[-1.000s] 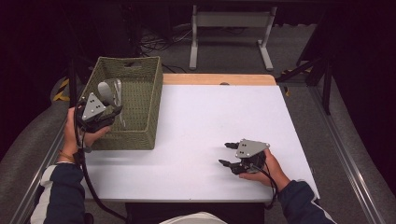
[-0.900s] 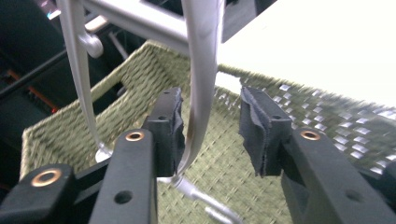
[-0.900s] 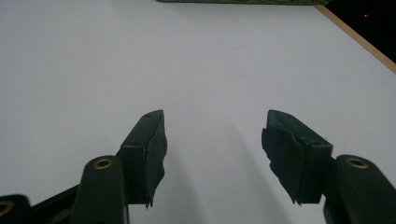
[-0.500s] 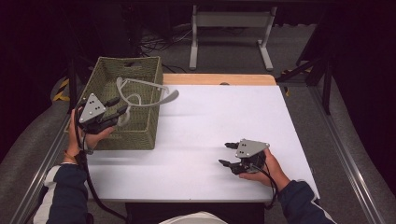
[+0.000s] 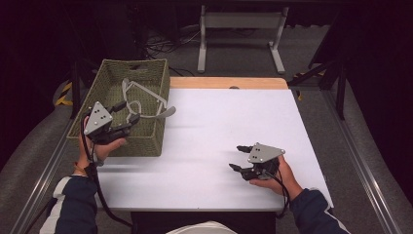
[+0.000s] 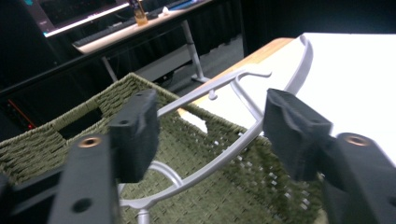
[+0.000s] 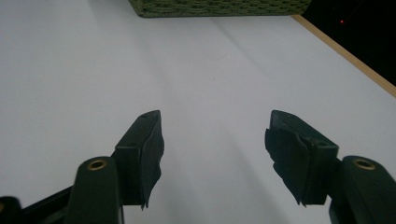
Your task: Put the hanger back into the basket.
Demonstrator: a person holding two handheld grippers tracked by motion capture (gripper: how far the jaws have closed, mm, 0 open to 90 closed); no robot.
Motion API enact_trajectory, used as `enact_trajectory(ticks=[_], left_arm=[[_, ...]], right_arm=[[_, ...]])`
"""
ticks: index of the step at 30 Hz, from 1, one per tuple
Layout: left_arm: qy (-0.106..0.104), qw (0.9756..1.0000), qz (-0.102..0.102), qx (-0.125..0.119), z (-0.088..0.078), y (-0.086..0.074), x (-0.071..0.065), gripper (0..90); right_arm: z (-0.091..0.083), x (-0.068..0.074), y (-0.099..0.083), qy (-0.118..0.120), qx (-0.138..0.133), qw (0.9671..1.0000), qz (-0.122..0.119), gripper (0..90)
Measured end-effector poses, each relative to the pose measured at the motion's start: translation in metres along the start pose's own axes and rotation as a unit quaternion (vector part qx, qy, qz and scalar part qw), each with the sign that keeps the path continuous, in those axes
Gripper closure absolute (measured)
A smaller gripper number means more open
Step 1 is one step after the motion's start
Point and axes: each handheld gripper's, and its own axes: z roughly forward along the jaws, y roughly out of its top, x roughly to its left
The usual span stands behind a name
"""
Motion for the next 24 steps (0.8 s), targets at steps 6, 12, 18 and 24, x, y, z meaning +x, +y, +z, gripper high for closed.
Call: enact_trajectory(ticks=[6, 12, 18, 24], left_arm=[[-0.007, 0.9998, -0.003, -0.02, -0.002, 0.007, -0.014, 18.4], [-0.025, 0.9986, -0.01, -0.045, -0.005, 0.012, -0.027, 10.9], [-0.027, 0.9984, 0.003, -0.049, -0.007, 0.016, -0.042, 7.8], [-0.048, 0.9972, 0.011, -0.057, -0.011, 0.014, -0.061, 6.4]], right_arm=[[-0.002, 0.003, 0.002, -0.017, -0.016, 0.9997, 0.005, 32.5], [-0.003, 0.007, 0.003, -0.034, -0.021, 0.9991, 0.011, 28.4], [-0.005, 0.01, 0.004, -0.064, -0.026, 0.9972, 0.027, 24.9], [-0.01, 0.015, 0.003, -0.082, -0.04, 0.995, 0.04, 20.8]])
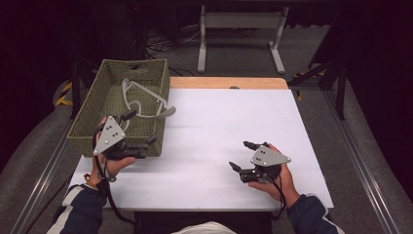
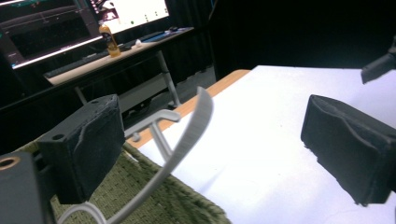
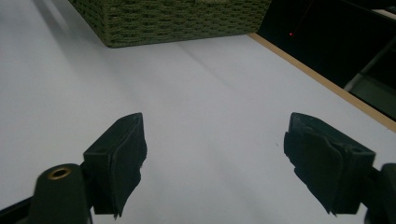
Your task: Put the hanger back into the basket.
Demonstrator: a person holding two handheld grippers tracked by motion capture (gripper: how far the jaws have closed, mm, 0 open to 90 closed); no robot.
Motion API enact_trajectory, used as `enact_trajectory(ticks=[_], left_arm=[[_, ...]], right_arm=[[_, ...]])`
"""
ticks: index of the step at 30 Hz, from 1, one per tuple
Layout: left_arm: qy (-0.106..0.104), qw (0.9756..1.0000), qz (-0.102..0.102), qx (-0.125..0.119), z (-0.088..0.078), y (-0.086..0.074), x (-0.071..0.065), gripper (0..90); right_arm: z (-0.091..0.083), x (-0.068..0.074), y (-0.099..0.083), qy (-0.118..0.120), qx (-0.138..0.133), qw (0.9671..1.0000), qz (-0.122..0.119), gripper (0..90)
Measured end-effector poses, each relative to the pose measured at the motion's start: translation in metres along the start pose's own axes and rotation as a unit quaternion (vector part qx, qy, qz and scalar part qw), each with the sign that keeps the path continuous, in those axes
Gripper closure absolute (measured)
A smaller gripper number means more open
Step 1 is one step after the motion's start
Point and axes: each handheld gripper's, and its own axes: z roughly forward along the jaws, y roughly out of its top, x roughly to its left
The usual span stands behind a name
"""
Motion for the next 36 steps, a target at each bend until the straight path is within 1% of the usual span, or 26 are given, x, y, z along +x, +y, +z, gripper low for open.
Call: enact_trajectory(ticks=[4, 7, 11, 13, 15, 16, 17, 19, 20, 23, 26, 27, 28, 29, 30, 31, 32, 33, 34, 35, 36], left_arm=[[-0.011, 0.9999, 0.009, -0.005, -0.003, -0.002, -0.012, 6.0], [-0.016, 0.9998, 0.01, -0.005, -0.004, -0.004, -0.021, 6.2], [-0.018, 0.9997, 0.012, -0.009, -0.005, -0.01, -0.032, 6.9], [-0.017, 0.9997, 0.014, -0.009, -0.004, -0.011, -0.034, 7.3], [-0.021, 0.9995, 0.022, -0.005, -0.003, -0.014, -0.04, 7.3], [-0.027, 0.9994, 0.021, -0.004, -0.002, -0.017, -0.044, 7.5], [-0.027, 0.9994, 0.021, -0.004, -0.002, -0.017, -0.044, 7.5], [-0.034, 0.9992, 0.021, 0.001, 0.0, -0.02, -0.048, 7.5], [-0.035, 0.9992, 0.018, 0.003, 0.001, -0.023, -0.05, 7.6], [-0.033, 0.9991, 0.02, 0.016, 0.003, -0.032, -0.056, 8.1], [-0.035, 0.9988, 0.017, 0.03, 0.006, -0.042, -0.058, 8.9], [-0.04, 0.9986, 0.009, 0.034, 0.007, -0.045, -0.058, 8.9], [-0.041, 0.9983, 0.007, 0.04, 0.008, -0.048, -0.058, 9.0], [-0.043, 0.998, 0.007, 0.046, 0.009, -0.05, -0.058, 9.0], [-0.037, 0.9979, 0.016, 0.051, 0.009, -0.053, -0.058, 9.0], [-0.041, 0.9972, 0.02, 0.058, 0.01, -0.056, -0.059, 9.1], [-0.041, 0.9972, 0.02, 0.058, 0.01, -0.056, -0.059, 9.2], [-0.043, 0.9965, 0.018, 0.069, 0.009, -0.061, -0.06, 9.2], [-0.045, 0.9962, 0.018, 0.072, 0.009, -0.064, -0.06, 9.2], [-0.046, 0.9959, 0.014, 0.076, 0.008, -0.067, -0.06, 9.2], [-0.048, 0.9956, 0.015, 0.08, 0.007, -0.068, -0.06, 9.2]], right_arm=[[-0.002, 0.001, 0.0, -0.011, -0.004, 0.9999, 0.007, 19.2], [-0.003, 0.0, 0.0, -0.019, -0.013, 0.9996, 0.014, 17.7], [-0.005, 0.0, 0.0, -0.031, -0.02, 0.9992, 0.011, 16.8], [-0.006, 0.0, 0.0, -0.034, -0.024, 0.9991, 0.013, 16.7], [-0.008, 0.002, 0.001, -0.036, -0.025, 0.999, 0.014, 16.5], [-0.009, 0.004, 0.0, -0.038, -0.025, 0.9989, 0.011, 16.5], [-0.009, 0.004, 0.0, -0.038, -0.025, 0.9989, 0.011, 16.5], [-0.011, 0.007, 0.0, -0.038, -0.026, 0.9989, 0.009, 16.5], [-0.012, 0.007, -0.001, -0.038, -0.026, 0.9989, 0.007, 16.5], [-0.013, 0.01, -0.001, -0.036, -0.027, 0.999, 0.003, 16.5], [-0.014, 0.01, -0.003, -0.042, -0.028, 0.9987, -0.001, 16.5], [-0.015, 0.01, -0.003, -0.043, -0.028, 0.9987, 0.001, 16.5], [-0.015, 0.01, -0.004, -0.045, -0.028, 0.9986, 0.0, 16.5], [-0.015, 0.01, -0.005, -0.046, -0.027, 0.9986, 0.0, 16.5], [-0.016, 0.011, -0.006, -0.047, -0.026, 0.9986, 0.0, 16.5], [-0.016, 0.012, -0.008, -0.048, -0.023, 0.9986, -0.003, 16.5], [-0.017, 0.012, -0.01, -0.048, -0.021, 0.9986, -0.001, 16.5], [-0.018, 0.012, -0.013, -0.048, -0.021, 0.9986, 0.004, 16.5], [-0.018, 0.013, -0.014, -0.048, -0.02, 0.9986, 0.007, 16.5], [-0.018, 0.013, -0.016, -0.049, -0.017, 0.9986, 0.006, 16.3], [-0.018, 0.014, -0.017, -0.049, -0.016, 0.9986, 0.002, 16.1]])
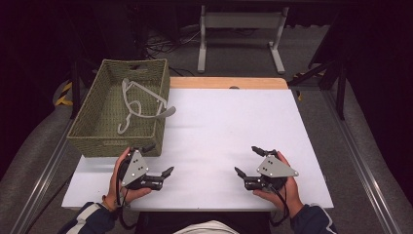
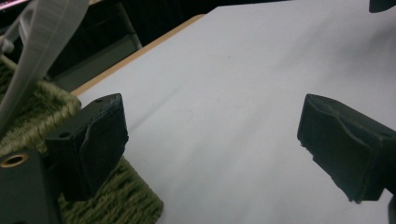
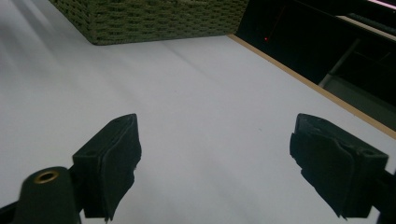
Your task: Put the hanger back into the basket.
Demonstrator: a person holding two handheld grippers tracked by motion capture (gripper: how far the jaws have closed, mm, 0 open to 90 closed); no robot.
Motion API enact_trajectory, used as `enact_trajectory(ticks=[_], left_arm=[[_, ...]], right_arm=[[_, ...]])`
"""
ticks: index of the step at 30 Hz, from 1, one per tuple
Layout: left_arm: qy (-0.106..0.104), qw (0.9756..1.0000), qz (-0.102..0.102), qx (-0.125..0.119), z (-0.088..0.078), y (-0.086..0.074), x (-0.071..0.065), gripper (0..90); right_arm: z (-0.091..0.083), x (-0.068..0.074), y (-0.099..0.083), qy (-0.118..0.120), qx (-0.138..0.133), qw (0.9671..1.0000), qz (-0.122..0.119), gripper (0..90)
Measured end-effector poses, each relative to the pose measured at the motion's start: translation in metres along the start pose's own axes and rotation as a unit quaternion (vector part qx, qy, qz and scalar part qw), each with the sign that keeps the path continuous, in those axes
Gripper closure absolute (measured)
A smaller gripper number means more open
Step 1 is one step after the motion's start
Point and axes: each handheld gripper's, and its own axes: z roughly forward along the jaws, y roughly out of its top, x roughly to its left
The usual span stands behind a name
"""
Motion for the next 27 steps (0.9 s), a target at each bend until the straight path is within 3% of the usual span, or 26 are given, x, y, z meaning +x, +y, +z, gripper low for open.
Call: enact_trajectory(ticks=[4, 12, 23, 25, 27], left_arm=[[-0.01, 0.9998, -0.016, 0.002, -0.0028, -0.0056, -0.0005, 8.8], [-0.009, 0.9999, -0.009, 0.007, -0.0006, -0.0054, -0.001, 7.8], [-0.013, 0.9998, -0.013, -0.002, -0.0001, -0.0042, -0.0008, 7.8], [-0.019, 0.9996, -0.02, -0.004, 0.0009, -0.0034, -0.0015, 7.9], [-0.016, 0.9998, -0.014, -0.004, 0.0016, -0.0026, -0.0018, 8.1]], right_arm=[[0.0018, 0.0007, -0.0016, -0.005, 0.002, 0.9999, -0.011, 14.2], [0.0002, -0.0016, -0.0038, -0.006, -0.005, 1.0, 0.001, 13.7], [-0.0022, 0.0008, -0.0031, -0.013, -0.009, 0.9999, -0.002, 13.5], [-0.003, 0.0024, -0.0034, -0.018, -0.007, 0.9998, -0.006, 13.5], [-0.0032, 0.0028, -0.0032, -0.027, -0.006, 0.9996, -0.01, 13.5]])
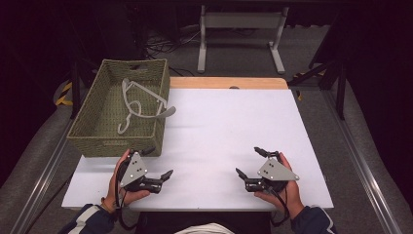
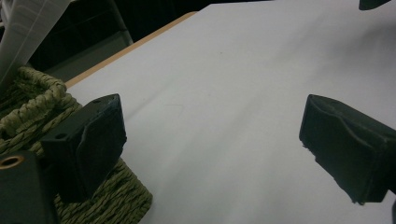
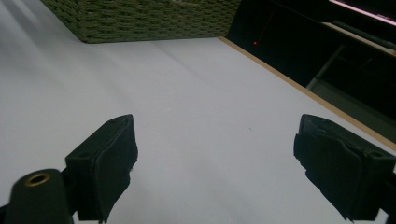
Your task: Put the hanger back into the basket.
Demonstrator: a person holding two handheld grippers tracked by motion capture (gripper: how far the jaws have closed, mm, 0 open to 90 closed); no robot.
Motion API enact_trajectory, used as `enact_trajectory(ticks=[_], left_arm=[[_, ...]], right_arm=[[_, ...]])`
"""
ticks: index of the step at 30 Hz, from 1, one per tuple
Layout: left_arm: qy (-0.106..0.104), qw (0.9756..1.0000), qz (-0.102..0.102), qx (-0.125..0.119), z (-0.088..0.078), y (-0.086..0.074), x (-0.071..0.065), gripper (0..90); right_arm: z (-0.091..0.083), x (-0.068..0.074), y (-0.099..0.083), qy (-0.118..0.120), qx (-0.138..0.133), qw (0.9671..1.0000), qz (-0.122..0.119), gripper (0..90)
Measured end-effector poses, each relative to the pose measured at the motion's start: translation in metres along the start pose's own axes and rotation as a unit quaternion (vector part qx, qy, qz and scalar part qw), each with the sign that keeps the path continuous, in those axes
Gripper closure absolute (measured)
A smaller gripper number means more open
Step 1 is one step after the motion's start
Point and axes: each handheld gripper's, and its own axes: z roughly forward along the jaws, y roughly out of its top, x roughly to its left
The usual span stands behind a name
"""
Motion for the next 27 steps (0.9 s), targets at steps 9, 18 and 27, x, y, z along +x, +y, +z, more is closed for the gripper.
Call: enact_trajectory(ticks=[9, 18, 27], left_arm=[[0.001, 1.0, 0.006, 0.004, 0.0015, 0.0009, 0.0004, 8.2], [0.005, 1.0, 0.006, 0.005, 0.003, 0.0012, 0.0018, 8.2], [0.015, 0.9999, 0.005, 0.003, 0.002, 0.0026, 0.0031, 8.1]], right_arm=[[0.0013, 0.0011, -0.0004, 0.003, 0.0, 1.0, -0.003, 13.6], [0.0016, 0.0008, -0.0021, 0.002, 0.004, 1.0, -0.007, 13.7], [0.0029, 0.0004, -0.0035, 0.007, 0.006, 0.9999, -0.006, 13.7]])
